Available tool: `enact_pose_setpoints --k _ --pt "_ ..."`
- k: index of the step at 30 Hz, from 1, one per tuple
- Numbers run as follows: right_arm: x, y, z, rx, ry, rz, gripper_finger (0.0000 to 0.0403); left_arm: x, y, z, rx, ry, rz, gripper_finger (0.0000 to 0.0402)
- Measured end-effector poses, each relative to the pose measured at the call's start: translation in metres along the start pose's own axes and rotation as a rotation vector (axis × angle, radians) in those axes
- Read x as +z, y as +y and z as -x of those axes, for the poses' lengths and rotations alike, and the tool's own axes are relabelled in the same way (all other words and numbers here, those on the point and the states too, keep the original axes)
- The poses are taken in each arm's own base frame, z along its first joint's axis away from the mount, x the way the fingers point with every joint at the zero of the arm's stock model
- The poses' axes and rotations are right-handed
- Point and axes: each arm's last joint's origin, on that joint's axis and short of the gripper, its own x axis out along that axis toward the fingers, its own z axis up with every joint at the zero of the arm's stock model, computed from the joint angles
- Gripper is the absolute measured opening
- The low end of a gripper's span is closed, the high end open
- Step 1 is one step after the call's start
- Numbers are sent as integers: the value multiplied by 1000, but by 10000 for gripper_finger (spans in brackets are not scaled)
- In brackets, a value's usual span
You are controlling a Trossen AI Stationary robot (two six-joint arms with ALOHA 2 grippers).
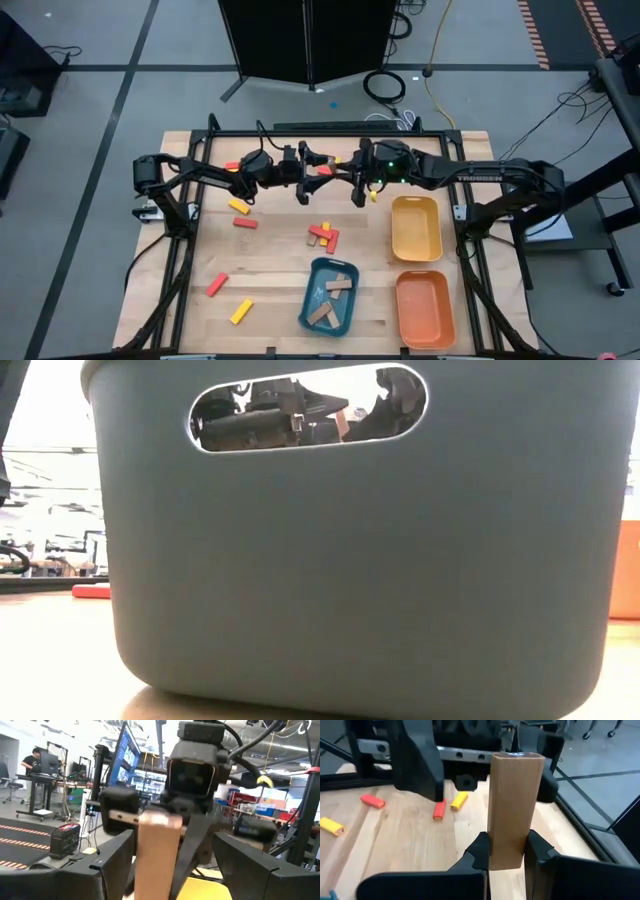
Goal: Sort blocks
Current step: Put the brown block into the blue bin
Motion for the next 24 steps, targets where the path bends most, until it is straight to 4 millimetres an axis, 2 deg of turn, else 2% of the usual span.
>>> enact_pose_setpoints --k 7,10,17,24 --pt "0 2 -3 10 -10 0 16 -2 0 0 3 19 -38 263" --pt "0 3 -3 32 -16 1 17 -2 0 0 -4 21 -46 249" --pt "0 7 -3 77 -15 4 20 -2 0 0 -29 26 -69 183" --pt "-1 7 -3 80 -7 -4 21 -3 -1 0 -40 30 -72 92"
